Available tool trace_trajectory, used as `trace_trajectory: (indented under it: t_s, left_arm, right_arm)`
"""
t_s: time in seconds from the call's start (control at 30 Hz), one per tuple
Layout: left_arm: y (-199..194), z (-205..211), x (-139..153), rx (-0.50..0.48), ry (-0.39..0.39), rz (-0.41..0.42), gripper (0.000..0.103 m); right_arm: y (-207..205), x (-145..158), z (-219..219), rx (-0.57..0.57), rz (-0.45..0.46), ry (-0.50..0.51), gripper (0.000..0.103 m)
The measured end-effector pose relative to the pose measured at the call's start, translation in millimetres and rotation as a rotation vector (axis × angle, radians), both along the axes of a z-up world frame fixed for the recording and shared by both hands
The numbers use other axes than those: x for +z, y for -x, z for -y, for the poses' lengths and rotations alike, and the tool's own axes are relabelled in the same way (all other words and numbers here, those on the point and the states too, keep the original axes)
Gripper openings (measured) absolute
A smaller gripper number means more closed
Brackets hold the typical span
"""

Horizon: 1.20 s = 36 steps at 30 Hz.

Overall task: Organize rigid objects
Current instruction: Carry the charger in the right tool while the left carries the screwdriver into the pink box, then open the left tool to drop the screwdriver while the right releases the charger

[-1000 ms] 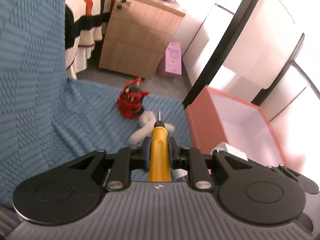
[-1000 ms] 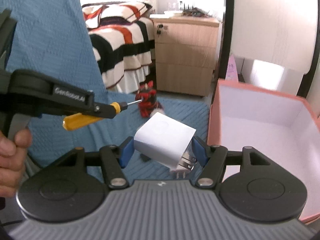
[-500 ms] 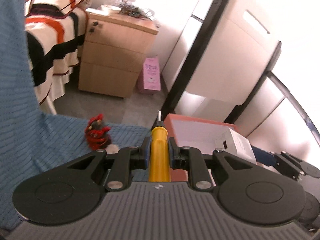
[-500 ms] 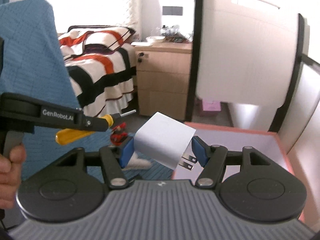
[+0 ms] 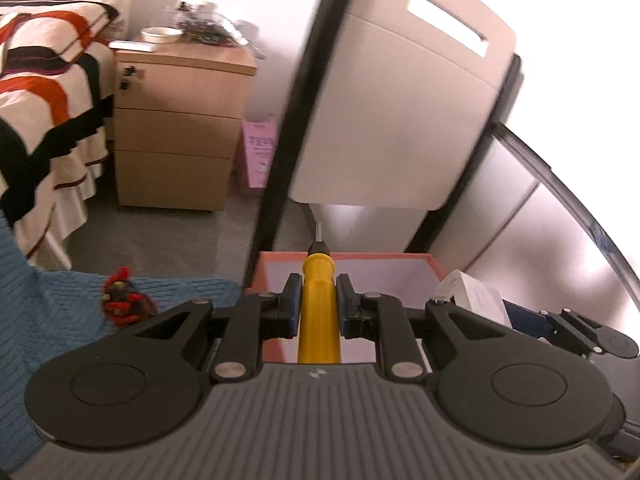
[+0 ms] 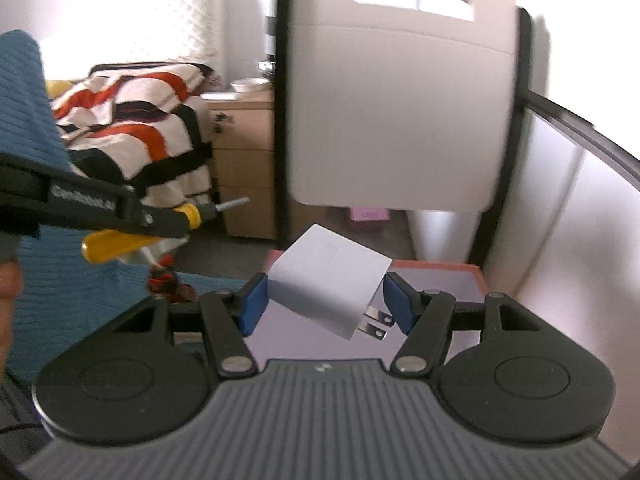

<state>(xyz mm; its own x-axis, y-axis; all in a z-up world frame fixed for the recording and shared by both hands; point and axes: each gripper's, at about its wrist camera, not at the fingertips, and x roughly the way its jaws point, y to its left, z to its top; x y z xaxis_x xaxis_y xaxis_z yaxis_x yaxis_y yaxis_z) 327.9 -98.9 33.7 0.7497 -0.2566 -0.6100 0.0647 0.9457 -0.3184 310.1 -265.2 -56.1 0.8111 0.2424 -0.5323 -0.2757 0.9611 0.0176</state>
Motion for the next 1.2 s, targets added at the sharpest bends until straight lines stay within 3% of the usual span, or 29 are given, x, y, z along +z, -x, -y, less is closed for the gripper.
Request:
trace_trajectory:
  t_s: [0.23, 0.37, 0.63, 0.9, 1.2]
  left_arm:
    - [-32, 57, -27, -0.08, -0.031, -0.062, 0.021]
    - [-47, 89, -52, -0.137, -0.097, -0.101, 0.021]
    - [-72, 129, -101, -0.191, -0.136, -0.209, 0.021]
    - [-90, 141, -135, -0.211, -0.127, -0.296, 0.021]
    - [-91, 136, -139, -0.215, -0.109, -0.319, 0.023]
  right_arm:
    - [-13, -25, 35, -0.053, -0.071, 0.008, 0.066]
    - [-21, -48, 55, -0.068, -0.153, 0.016, 0.066]
    - [-39, -97, 76, -0.088, -0.287, 0.027, 0.066]
    - [-55, -140, 90, -0.141, -0.475, -0.052, 0.066]
    - [-53, -150, 88, -0.163, -0.504, -0.049, 0.066]
